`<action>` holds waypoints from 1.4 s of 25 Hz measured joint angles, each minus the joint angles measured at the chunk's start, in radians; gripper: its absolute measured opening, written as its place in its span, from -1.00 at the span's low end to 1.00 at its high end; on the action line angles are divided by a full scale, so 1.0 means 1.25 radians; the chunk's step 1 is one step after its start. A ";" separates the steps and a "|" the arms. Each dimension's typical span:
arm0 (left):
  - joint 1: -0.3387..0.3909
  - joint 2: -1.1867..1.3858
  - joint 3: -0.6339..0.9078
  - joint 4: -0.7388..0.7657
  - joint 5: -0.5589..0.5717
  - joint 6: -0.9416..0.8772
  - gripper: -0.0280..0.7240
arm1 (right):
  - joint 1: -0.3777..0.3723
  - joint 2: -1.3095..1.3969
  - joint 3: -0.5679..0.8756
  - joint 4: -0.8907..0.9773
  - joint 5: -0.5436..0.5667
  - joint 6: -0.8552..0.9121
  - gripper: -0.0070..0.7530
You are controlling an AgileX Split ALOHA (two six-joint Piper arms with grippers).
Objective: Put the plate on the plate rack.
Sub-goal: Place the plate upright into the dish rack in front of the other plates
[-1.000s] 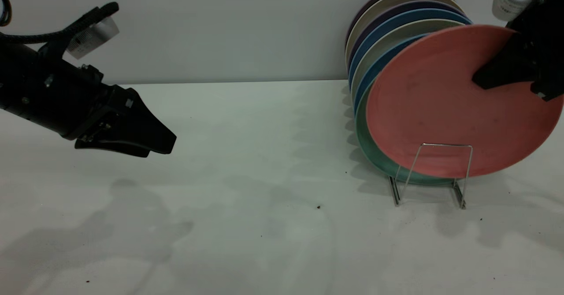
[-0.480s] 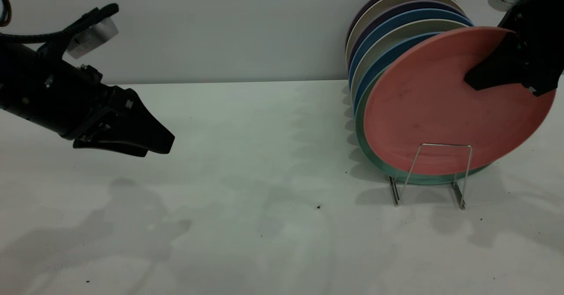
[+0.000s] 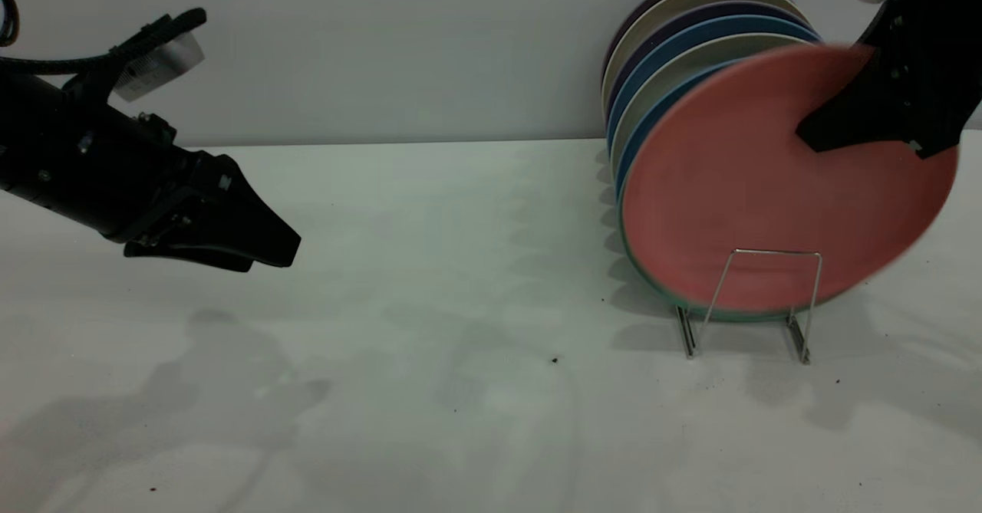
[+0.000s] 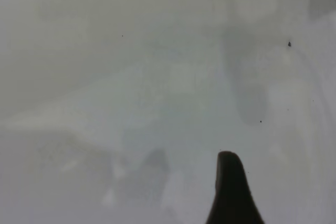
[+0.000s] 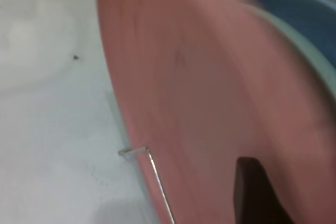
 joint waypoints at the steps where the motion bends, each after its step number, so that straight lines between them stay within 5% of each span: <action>1: 0.000 0.000 0.000 0.000 0.000 0.000 0.45 | 0.000 0.000 0.000 0.001 0.003 0.000 -0.11; 10: 0.000 0.000 0.000 0.000 -0.001 -0.002 0.45 | 0.000 0.000 0.000 0.002 0.015 0.004 -0.10; 23: 0.000 0.000 0.000 0.000 -0.030 -0.036 0.45 | 0.000 -0.016 0.000 -0.006 0.027 0.211 0.24; 35: 0.000 0.000 0.000 0.000 -0.043 -0.063 0.45 | -0.014 -0.057 0.000 -0.024 0.080 0.445 0.26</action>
